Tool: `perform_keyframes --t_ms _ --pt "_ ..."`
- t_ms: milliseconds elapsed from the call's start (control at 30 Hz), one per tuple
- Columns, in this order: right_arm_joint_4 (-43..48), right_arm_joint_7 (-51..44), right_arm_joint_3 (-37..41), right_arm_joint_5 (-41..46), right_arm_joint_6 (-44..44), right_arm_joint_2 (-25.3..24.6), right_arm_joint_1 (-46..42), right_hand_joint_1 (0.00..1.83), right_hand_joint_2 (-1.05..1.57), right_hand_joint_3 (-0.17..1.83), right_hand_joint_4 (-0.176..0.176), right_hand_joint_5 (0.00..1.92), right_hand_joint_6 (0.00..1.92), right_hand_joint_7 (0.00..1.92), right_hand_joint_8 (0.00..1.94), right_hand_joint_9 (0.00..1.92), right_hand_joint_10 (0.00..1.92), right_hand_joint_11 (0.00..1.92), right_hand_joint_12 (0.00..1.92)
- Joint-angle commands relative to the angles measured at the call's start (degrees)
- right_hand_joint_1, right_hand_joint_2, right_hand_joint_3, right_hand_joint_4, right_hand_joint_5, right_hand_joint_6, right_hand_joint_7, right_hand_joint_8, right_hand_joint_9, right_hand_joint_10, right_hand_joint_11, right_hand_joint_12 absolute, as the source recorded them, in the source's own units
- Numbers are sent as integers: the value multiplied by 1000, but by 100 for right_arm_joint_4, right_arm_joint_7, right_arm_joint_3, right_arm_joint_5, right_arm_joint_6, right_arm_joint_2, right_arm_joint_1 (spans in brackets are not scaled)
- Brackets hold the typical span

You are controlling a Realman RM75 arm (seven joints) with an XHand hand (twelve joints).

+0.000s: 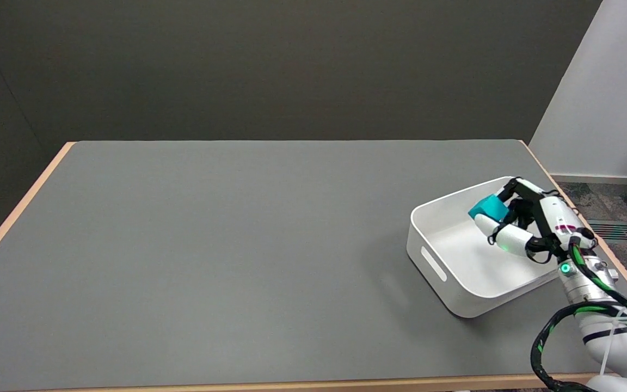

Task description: Place blue wooden cube into white box.

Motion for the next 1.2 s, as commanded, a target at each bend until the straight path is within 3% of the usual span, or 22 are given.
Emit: perform_keyframes --t_ms 33,133,200,400,633,733,900,1000,1200 --pt "240 -628 23 1072 212 -265 -74 480 578 939 76 141 392 192 302 216 678 134 1252" --pt "235 -628 20 1076 232 -264 -63 397 539 926 71 37 290 26 200 50 553 49 1121" --pt "236 -628 5 1148 263 -264 -48 356 504 894 57 1 179 0 13 1 385 1 1048" --pt "-16 -677 35 1504 678 -205 43 360 506 902 43 -1 69 -1 -1 -1 159 -1 886" --pt "-1522 -628 206 1487 1089 -21 76 376 517 919 39 -1 45 -1 -1 -1 96 -1 791" --pt "-1715 -366 227 1526 1378 173 79 336 529 899 55 -1 7 -1 -1 -1 117 -1 803" --pt "-1585 -524 487 2972 1187 481 388 328 632 909 44 -1 -1 -1 -1 -1 3 -1 515" --pt "-1360 -1338 838 4003 738 459 696 376 643 921 40 -1 -1 -1 -1 -1 -1 -1 298" --pt "-583 -1492 1174 5268 502 409 837 423 663 922 36 -1 -1 -1 -1 -1 -1 -1 229"
